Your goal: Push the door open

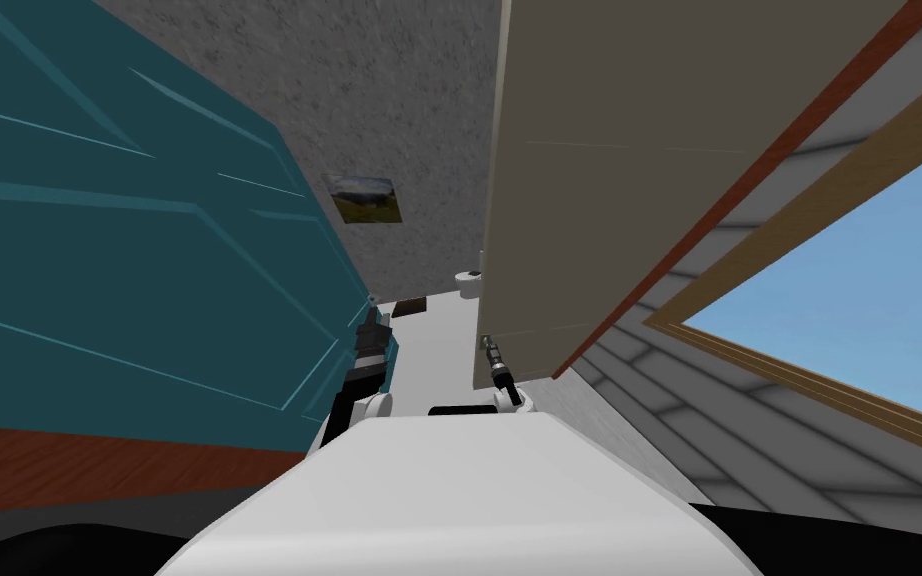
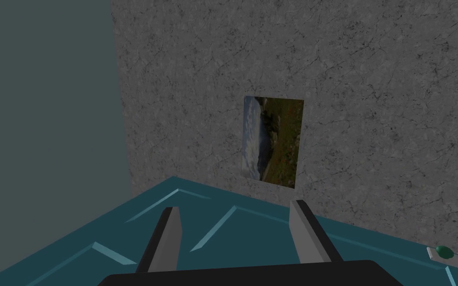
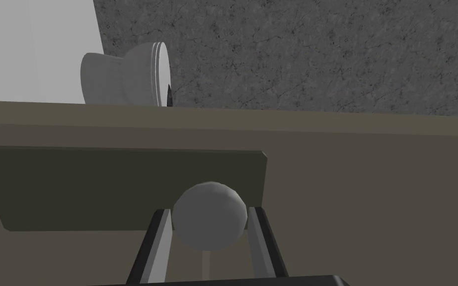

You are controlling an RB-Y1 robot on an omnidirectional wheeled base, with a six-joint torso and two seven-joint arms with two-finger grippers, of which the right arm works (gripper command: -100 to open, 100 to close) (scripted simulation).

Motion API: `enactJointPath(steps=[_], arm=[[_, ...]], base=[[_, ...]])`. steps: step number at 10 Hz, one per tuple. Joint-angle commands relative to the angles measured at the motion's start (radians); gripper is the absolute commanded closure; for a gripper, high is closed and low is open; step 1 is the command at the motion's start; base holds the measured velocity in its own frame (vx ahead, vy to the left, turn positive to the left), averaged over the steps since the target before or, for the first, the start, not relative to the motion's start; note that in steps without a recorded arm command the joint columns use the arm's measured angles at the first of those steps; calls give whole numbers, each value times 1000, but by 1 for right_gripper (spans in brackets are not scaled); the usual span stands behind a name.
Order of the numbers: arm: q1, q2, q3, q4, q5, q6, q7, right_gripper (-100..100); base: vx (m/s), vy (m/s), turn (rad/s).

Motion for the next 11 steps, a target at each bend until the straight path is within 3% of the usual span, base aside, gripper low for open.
enactJointPath(steps=[1,9,10,11], arm=[[-1,-13,-13,-6,-6,-1,1,100],[-8,-48,-90,2,-43,-1,21,100],[-1,-47,-78,-7,-41,4,11,-100],[-1,-47,-78,-7,-41,4,11,-100]], base=[[171,35,-26],[184,65,-52],[-12,78,-73],[-140,37,-28]])
